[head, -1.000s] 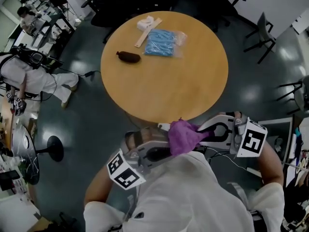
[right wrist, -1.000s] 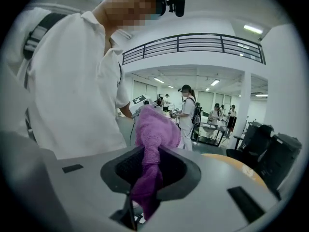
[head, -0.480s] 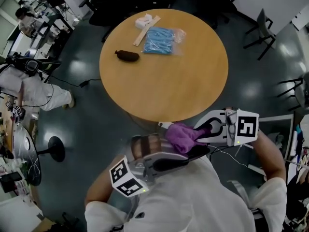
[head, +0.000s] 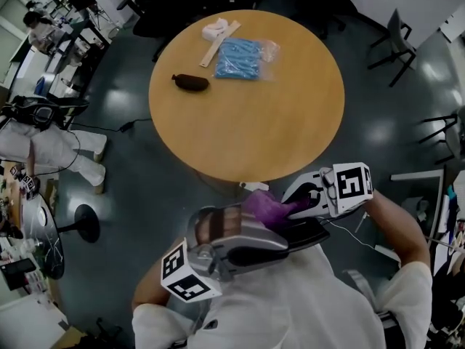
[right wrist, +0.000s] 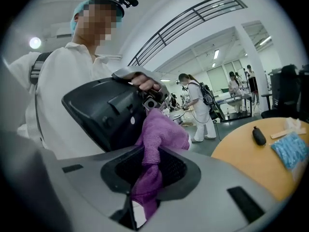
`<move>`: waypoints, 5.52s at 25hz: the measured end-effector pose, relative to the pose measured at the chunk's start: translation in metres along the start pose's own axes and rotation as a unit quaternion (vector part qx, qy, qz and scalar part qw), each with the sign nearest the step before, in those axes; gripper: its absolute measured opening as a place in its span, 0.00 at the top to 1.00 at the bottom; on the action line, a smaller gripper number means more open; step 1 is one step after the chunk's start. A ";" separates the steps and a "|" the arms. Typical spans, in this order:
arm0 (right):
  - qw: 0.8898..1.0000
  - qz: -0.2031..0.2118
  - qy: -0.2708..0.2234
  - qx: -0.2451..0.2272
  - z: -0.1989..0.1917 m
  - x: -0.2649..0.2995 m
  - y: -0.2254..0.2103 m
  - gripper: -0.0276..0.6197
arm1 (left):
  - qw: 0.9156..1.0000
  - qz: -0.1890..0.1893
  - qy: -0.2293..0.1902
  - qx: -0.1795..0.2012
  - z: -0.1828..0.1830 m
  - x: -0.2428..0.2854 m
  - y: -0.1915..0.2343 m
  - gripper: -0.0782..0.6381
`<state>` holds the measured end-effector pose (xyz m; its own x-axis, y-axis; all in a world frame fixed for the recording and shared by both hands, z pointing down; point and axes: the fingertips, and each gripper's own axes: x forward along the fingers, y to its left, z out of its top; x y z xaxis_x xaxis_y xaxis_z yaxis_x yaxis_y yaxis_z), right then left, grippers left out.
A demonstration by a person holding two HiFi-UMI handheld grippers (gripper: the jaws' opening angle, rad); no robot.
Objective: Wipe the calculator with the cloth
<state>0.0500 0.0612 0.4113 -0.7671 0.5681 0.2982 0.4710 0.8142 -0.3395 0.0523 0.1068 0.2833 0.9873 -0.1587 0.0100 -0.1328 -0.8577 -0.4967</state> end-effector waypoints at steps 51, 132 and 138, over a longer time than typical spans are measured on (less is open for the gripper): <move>0.989 0.079 0.116 -0.038 -0.002 0.017 0.002 0.82 | 0.999 -0.029 -0.002 0.023 -0.008 0.033 -0.017 0.82; 0.888 -0.354 -0.192 0.223 -0.174 -0.105 -0.098 0.82 | 0.529 0.564 0.111 -0.624 -0.560 -0.137 -0.023 0.71; 0.880 -0.369 -0.202 0.218 -0.173 -0.110 -0.093 0.82 | 0.536 0.594 0.126 -0.586 -0.548 -0.163 -0.011 0.71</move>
<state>0.1660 -0.0560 0.5648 -0.9279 -0.2583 0.2689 -0.3658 0.7704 -0.5222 -0.1546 -0.1265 0.7626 0.1210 -0.8679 0.4817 -0.7643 0.2282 0.6031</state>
